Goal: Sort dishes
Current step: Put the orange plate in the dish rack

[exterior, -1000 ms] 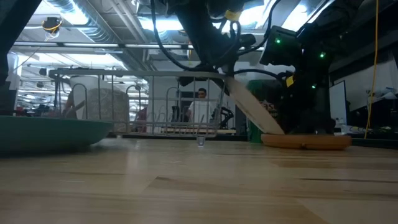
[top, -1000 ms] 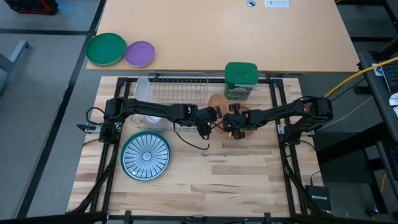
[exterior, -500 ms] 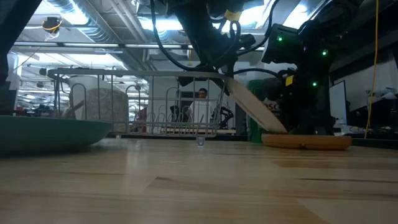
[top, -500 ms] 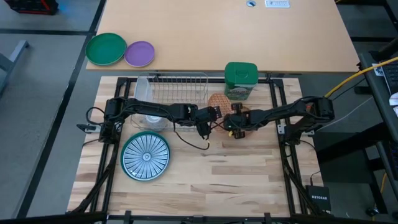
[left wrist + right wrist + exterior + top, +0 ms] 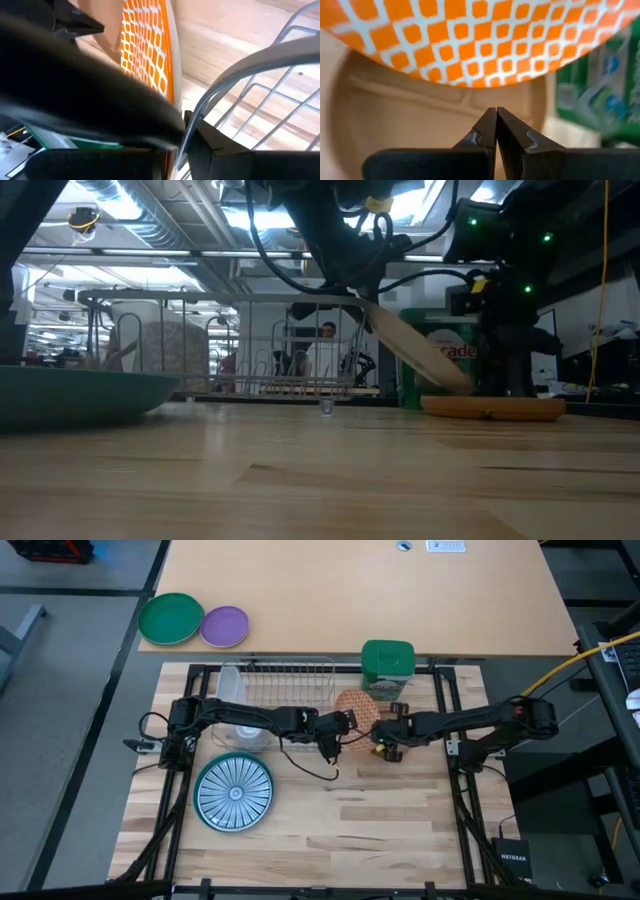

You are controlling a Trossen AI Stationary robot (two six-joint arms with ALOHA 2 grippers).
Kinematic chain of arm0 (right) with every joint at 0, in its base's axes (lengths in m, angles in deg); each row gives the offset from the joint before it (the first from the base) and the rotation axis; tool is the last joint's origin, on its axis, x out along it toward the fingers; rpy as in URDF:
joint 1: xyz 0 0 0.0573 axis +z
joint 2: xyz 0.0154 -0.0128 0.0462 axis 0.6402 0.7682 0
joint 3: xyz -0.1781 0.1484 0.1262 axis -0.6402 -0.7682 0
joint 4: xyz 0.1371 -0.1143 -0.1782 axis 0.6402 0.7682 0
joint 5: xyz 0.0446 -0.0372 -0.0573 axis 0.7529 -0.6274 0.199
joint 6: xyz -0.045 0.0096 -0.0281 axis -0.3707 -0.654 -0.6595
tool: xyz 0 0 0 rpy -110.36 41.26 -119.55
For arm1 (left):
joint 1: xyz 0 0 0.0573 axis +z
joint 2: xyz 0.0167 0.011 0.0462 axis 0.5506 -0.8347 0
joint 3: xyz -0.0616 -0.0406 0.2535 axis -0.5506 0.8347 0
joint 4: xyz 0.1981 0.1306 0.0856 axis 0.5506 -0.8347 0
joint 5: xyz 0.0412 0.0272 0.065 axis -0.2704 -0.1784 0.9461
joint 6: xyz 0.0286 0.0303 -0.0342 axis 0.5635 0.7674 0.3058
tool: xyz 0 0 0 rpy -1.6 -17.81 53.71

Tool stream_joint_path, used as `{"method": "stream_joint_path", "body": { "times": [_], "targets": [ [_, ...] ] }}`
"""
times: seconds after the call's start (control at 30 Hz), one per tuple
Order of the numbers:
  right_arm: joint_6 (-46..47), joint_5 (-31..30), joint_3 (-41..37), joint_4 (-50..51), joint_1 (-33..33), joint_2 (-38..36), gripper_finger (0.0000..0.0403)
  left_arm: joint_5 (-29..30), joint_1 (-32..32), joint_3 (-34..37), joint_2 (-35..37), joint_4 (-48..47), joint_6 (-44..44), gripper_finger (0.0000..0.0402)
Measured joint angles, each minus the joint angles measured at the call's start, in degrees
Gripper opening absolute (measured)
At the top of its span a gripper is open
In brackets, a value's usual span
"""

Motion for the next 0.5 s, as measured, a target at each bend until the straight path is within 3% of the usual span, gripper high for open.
{"method": "stream_joint_path", "body": {
  "times": [0.2, 0.5],
  "targets": [
    [14.6, 10.3, 0.0, 2.0, -2.2, -4.1, 0.0017, -0.2, -0.1, 0.0, -0.1, 1.9, -0.3, 0.0035],
    [21.3, 20.1, 0.0, 5.2, -10.3, -17.4, 0.0017, -0.1, 0.0, 0.0, -0.1, 2.0, -0.4, 0.0035]
  ]
}}
